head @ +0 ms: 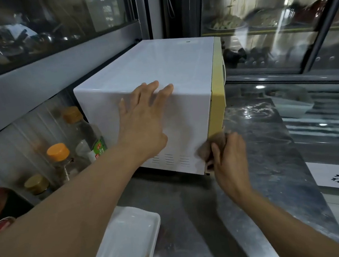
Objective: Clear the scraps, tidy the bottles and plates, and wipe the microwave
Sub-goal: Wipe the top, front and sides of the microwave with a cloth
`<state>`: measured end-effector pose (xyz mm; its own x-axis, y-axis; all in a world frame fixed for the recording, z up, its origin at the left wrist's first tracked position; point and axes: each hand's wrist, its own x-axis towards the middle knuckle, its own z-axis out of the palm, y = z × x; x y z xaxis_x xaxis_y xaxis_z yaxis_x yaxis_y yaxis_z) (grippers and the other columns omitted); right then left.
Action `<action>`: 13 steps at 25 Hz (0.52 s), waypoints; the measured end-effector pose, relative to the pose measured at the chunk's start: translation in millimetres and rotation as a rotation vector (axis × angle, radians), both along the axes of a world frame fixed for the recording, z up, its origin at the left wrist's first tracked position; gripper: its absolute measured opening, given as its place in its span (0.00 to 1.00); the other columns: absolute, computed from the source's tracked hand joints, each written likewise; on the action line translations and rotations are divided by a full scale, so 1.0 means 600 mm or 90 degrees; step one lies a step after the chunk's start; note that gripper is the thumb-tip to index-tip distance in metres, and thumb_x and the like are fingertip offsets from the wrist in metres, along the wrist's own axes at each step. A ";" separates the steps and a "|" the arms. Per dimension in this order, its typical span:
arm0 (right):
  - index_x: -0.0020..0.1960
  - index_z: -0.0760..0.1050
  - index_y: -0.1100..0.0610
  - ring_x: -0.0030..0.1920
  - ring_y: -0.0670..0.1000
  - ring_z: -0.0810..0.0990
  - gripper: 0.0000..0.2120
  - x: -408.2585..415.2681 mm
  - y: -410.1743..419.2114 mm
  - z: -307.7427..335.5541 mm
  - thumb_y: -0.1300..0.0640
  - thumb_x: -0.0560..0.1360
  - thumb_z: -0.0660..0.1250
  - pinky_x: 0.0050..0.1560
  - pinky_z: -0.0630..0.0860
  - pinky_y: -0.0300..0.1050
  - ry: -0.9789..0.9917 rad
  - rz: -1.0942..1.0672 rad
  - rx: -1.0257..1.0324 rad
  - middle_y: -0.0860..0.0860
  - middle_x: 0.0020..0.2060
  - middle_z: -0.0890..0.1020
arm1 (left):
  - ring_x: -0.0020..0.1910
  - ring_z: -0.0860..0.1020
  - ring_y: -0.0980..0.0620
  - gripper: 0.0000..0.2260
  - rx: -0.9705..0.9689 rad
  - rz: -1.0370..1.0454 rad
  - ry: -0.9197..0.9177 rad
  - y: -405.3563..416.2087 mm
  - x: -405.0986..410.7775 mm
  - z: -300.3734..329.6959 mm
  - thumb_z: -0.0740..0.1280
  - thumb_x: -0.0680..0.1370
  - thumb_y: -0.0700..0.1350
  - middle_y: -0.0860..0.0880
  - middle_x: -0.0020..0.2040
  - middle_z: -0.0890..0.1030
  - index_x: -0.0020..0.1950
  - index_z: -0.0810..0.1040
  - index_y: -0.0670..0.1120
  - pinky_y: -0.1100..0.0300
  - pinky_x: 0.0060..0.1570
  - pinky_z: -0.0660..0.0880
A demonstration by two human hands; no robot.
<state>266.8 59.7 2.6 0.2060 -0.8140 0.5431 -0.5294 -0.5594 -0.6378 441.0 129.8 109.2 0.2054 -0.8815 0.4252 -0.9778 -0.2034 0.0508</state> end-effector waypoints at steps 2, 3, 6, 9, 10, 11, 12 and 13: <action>0.53 0.68 0.62 0.52 0.55 0.69 0.09 0.012 -0.011 0.072 0.59 0.76 0.61 0.48 0.67 0.45 -0.069 -0.050 -0.050 0.56 0.49 0.71 | 0.75 0.48 0.48 0.46 0.003 0.000 0.003 -0.001 -0.001 0.000 0.73 0.64 0.41 0.52 0.75 0.51 0.74 0.50 0.58 0.36 0.70 0.52; 0.52 0.67 0.61 0.51 0.56 0.70 0.08 0.015 -0.011 0.096 0.58 0.76 0.61 0.50 0.69 0.49 -0.086 -0.061 -0.067 0.54 0.48 0.70 | 0.75 0.48 0.48 0.46 0.000 -0.001 0.005 -0.001 -0.001 -0.001 0.73 0.64 0.42 0.52 0.75 0.51 0.74 0.50 0.58 0.36 0.70 0.52; 0.50 0.66 0.59 0.49 0.56 0.72 0.06 0.017 -0.008 0.109 0.57 0.77 0.61 0.53 0.70 0.55 -0.093 -0.062 -0.071 0.50 0.45 0.68 | 0.75 0.48 0.47 0.45 -0.028 -0.001 0.015 -0.004 -0.004 -0.010 0.73 0.63 0.41 0.52 0.74 0.52 0.73 0.50 0.58 0.36 0.69 0.52; 0.54 0.66 0.61 0.51 0.54 0.70 0.09 0.021 -0.010 0.065 0.57 0.78 0.60 0.51 0.70 0.52 -0.120 -0.033 -0.032 0.53 0.49 0.69 | 0.75 0.49 0.46 0.46 -0.066 0.011 0.011 -0.012 -0.005 -0.022 0.73 0.62 0.41 0.51 0.74 0.53 0.72 0.50 0.58 0.36 0.70 0.54; 0.55 0.66 0.61 0.52 0.54 0.70 0.09 0.019 -0.010 0.044 0.58 0.78 0.60 0.52 0.70 0.52 -0.122 -0.020 -0.008 0.54 0.51 0.69 | 0.75 0.49 0.45 0.46 -0.077 0.013 0.011 -0.014 -0.006 -0.026 0.73 0.62 0.41 0.50 0.74 0.54 0.72 0.50 0.57 0.36 0.69 0.54; 0.55 0.66 0.62 0.52 0.54 0.71 0.09 0.016 -0.011 0.022 0.58 0.78 0.60 0.52 0.71 0.54 -0.120 -0.005 0.023 0.55 0.52 0.69 | 0.75 0.50 0.45 0.46 -0.087 0.014 0.010 -0.014 -0.007 -0.029 0.73 0.62 0.40 0.49 0.74 0.54 0.72 0.51 0.57 0.36 0.69 0.54; 0.55 0.66 0.62 0.51 0.54 0.71 0.09 0.013 -0.010 0.000 0.59 0.78 0.60 0.51 0.72 0.55 -0.120 0.015 0.053 0.55 0.52 0.69 | 0.75 0.50 0.44 0.45 -0.094 0.014 0.008 -0.015 -0.009 -0.031 0.73 0.62 0.40 0.49 0.74 0.55 0.72 0.51 0.57 0.37 0.69 0.55; 0.56 0.66 0.62 0.51 0.53 0.72 0.10 0.010 -0.010 -0.019 0.59 0.78 0.60 0.50 0.73 0.53 -0.123 0.037 0.075 0.55 0.52 0.68 | 0.75 0.50 0.44 0.45 -0.099 0.014 0.007 -0.016 -0.011 -0.033 0.72 0.62 0.39 0.49 0.74 0.55 0.72 0.51 0.57 0.37 0.69 0.54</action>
